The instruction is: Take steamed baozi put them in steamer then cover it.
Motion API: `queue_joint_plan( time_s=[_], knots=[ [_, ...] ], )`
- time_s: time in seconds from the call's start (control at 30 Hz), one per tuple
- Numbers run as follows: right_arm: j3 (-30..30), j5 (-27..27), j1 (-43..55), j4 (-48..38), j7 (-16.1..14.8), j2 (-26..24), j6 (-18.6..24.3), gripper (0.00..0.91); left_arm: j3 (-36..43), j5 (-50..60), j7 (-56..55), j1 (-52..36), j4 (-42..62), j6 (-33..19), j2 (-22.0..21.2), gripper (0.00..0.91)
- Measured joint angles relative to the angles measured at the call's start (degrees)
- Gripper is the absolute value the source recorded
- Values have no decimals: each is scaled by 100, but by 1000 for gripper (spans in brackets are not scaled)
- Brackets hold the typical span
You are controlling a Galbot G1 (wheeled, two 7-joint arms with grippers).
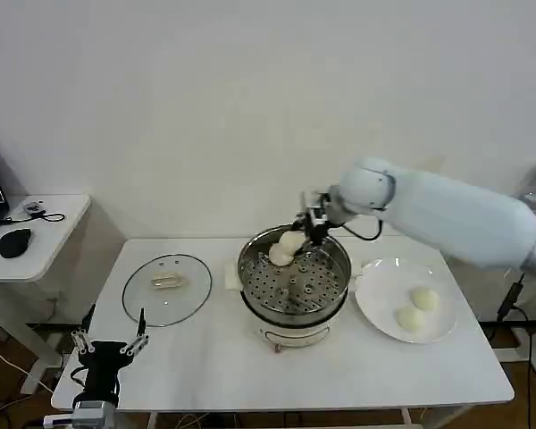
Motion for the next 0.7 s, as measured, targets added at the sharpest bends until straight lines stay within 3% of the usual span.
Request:
queue_joint_plan(
  time_s=[0.4, 0.53, 0.7],
  knots=[
    [-189, 202, -409, -219, 258, 626, -393, 625, -31, -4, -5, 33, -11, -15, -23, 907],
    [-211, 162, -489, -276, 307, 704, -454, 907, -32, -5, -6, 33, -16, -21, -35, 907],
    [-217, 99, -517, -280, 323, 721, -514, 907, -35, -6, -12, 56, -26, -30, -50, 907]
  ],
)
